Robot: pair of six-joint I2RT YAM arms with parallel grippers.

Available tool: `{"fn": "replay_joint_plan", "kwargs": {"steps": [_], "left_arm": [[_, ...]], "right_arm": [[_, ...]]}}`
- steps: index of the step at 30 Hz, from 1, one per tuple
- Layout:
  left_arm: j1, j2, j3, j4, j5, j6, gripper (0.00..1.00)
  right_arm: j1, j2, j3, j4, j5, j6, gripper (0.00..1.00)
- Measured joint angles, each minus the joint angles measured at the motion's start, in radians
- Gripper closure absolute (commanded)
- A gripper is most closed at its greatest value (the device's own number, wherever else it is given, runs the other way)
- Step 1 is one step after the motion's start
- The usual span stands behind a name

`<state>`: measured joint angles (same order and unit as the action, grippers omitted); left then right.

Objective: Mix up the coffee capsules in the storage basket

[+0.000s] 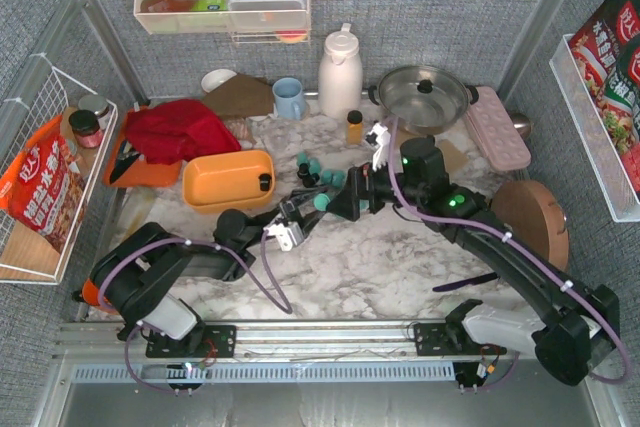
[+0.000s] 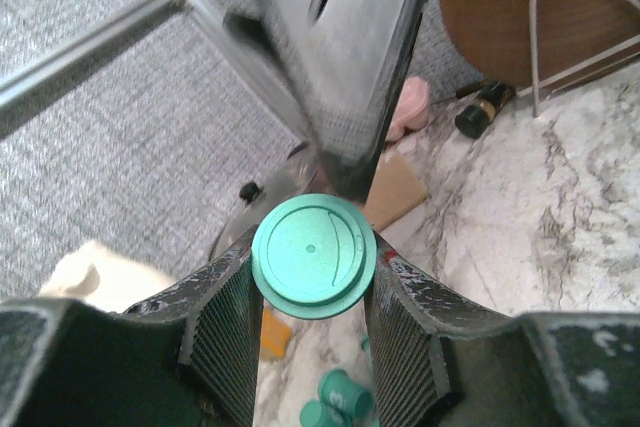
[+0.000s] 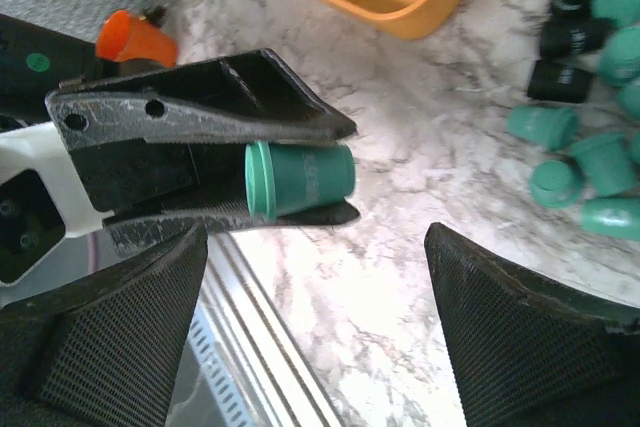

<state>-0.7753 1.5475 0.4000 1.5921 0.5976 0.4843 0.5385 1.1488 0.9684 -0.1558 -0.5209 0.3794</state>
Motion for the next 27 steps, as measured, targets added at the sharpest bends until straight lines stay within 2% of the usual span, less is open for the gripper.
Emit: {"fn": "replay_joint_plan", "kwargs": {"steps": [6,11,14,19,22,27], "left_arm": [[0.024,-0.013,-0.046,0.000,-0.088,-0.043,0.54],[0.056,-0.083,-0.064,-0.063,-0.274,-0.124,0.53],[0.087,-0.174,-0.020,-0.217,-0.410,-0.199,0.51],[0.160,-0.317,0.078,-0.563,-0.644,-0.393,0.47],[0.211,-0.348,0.116,-0.749,-0.776,-0.507,0.46],[0.274,-0.327,0.177,-0.996,-0.901,-0.671,0.44]], "right_arm": [[-0.002,-0.054,0.013,-0.090,0.154,-0.088,0.04],[-0.002,-0.071,0.013,-0.151,0.269,-0.162,0.04],[-0.002,-0.076,0.013,-0.163,0.325,-0.198,0.04],[-0.002,-0.070,0.006,-0.168,0.396,-0.228,0.04],[-0.002,-0.055,-0.012,-0.164,0.435,-0.232,0.04],[-0.002,-0.021,-0.029,-0.156,0.522,-0.232,0.04]]}}
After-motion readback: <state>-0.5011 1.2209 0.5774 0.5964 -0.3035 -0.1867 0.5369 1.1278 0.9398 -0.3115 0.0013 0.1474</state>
